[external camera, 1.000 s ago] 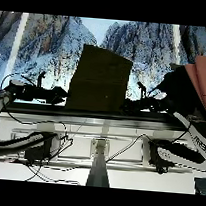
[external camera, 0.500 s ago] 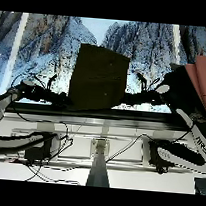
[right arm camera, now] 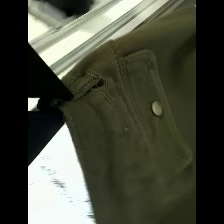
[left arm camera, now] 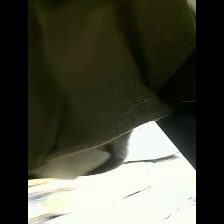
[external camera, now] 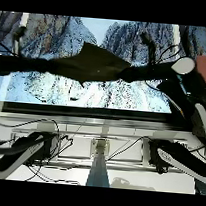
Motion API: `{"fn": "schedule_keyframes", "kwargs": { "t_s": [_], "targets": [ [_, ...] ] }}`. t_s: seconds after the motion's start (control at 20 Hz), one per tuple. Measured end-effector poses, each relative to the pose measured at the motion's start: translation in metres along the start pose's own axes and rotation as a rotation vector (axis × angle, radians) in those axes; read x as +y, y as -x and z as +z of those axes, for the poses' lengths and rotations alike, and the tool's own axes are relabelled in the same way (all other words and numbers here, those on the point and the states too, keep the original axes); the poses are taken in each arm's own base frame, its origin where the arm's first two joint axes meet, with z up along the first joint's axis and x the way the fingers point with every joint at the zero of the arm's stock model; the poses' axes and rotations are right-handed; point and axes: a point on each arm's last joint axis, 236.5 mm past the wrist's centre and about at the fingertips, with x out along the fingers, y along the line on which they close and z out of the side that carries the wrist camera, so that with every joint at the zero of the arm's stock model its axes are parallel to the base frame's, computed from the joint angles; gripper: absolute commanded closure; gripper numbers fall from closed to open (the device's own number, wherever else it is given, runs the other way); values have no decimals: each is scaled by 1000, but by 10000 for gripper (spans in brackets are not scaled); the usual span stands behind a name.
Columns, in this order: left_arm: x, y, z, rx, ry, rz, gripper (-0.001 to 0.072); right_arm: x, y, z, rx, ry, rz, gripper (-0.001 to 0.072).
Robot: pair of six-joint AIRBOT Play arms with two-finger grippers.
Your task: Fold the clothes and pants, and hang the long-sleeved shirts on hangers.
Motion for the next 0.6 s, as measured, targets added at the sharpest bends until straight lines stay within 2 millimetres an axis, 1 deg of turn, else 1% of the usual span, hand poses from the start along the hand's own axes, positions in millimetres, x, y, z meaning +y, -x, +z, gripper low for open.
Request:
{"fn": "schedule_keyframes", "kwargs": {
  "t_s": [0.05,0.1,0.15,0.2,0.25,0.3,0.35,0.4,0.45,0.5,0.55,0.6],
  "targets": [
    [-15,32,28,-111,-68,40,682,19,16,15,-43,28,9,667],
    [-34,67,51,-224,-129,79,682,40,33,26,-81,55,28,667],
    [-52,99,65,-318,-188,114,682,63,52,36,-122,83,52,667],
    [-70,131,73,-407,-242,155,682,86,70,40,-158,107,78,667],
    [-85,159,75,-478,-276,193,682,111,88,42,-194,124,112,667],
    [-100,186,72,-542,-297,231,682,136,105,39,-219,140,149,667],
    [-111,208,67,-596,-300,260,683,156,117,36,-237,148,180,667],
    [-120,225,60,-638,-289,282,683,173,127,30,-247,151,202,667],
    [-126,235,54,-665,-267,289,683,186,134,24,-248,141,223,666],
    [-127,237,45,-666,-237,292,683,192,135,18,-243,122,225,667],
    [-122,232,37,-647,-199,290,683,190,131,14,-237,95,214,666],
    [-113,220,29,-613,-154,287,683,184,122,12,-229,63,196,667]
  ]
}}
